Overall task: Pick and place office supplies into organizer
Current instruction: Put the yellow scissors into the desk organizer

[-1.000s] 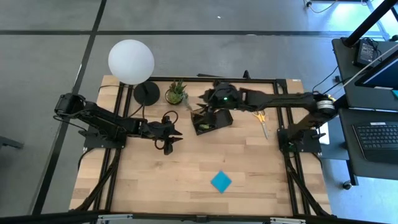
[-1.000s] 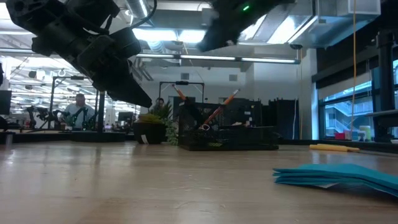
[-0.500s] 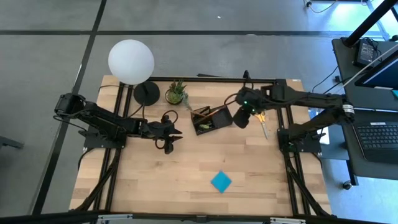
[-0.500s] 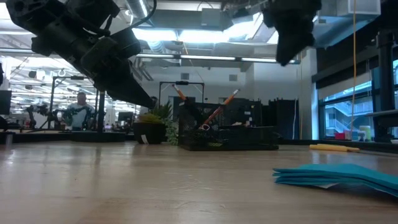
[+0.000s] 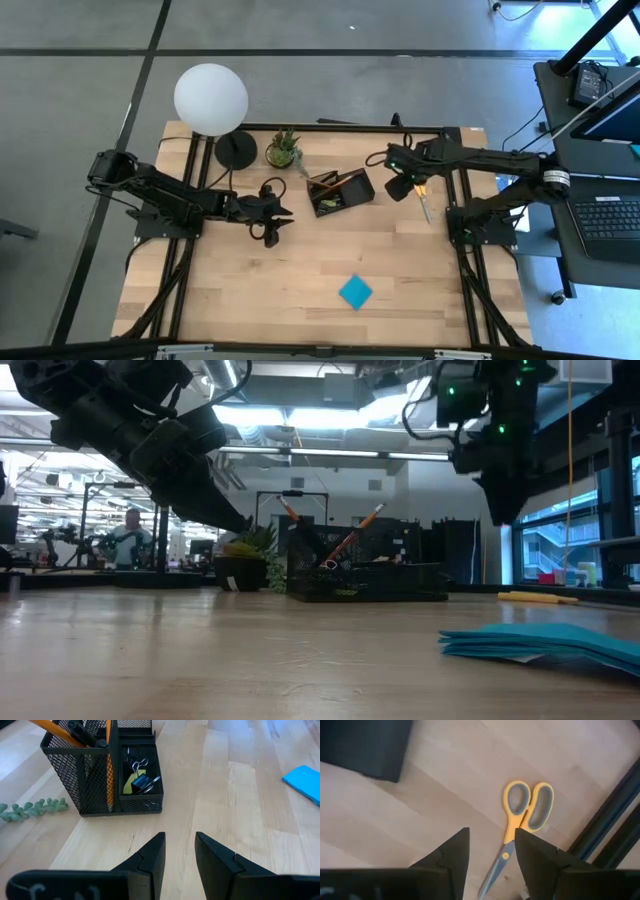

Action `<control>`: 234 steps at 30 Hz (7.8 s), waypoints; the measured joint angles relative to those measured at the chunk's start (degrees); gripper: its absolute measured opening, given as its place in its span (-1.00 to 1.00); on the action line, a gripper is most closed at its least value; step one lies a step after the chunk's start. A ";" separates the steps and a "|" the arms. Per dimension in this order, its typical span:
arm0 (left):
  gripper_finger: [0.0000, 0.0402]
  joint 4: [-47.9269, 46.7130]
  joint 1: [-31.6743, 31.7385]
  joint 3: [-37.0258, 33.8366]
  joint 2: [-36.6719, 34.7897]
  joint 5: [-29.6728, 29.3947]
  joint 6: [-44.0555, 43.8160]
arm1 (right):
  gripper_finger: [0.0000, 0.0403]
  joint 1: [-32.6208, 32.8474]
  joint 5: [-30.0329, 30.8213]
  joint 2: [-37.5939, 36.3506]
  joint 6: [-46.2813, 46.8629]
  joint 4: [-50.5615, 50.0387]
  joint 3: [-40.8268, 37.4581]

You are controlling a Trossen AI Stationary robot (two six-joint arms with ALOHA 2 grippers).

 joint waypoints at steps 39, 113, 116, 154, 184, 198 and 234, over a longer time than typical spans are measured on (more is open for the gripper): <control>-0.51 -0.22 0.01 0.00 0.00 0.14 -2.43 | 0.57 -14.40 1.16 0.10 -3.00 12.36 -13.13; -0.51 -0.20 0.20 0.00 0.00 -3.01 -1.88 | 0.26 -19.33 0.52 0.12 -17.19 33.22 -27.06; -0.51 -0.20 0.20 0.00 0.00 -3.01 -1.86 | 0.26 -19.33 0.52 0.12 -17.17 33.19 -27.06; -0.51 -0.17 0.17 -0.02 0.00 -3.16 -1.92 | 0.12 -24.65 -6.75 5.39 -9.87 31.72 -26.40; -0.51 -0.16 0.17 -0.02 0.01 -3.21 -1.93 | -0.03 -23.39 -5.67 6.18 -14.41 29.68 -22.79; -0.51 -0.17 0.17 0.00 0.00 -3.18 -1.92 | -0.01 -19.57 -6.47 -0.65 -14.22 30.83 -22.86; -0.51 0.27 0.17 -0.01 0.01 -4.54 -1.99 | -0.36 -13.12 -10.56 -3.53 -18.99 31.79 -22.68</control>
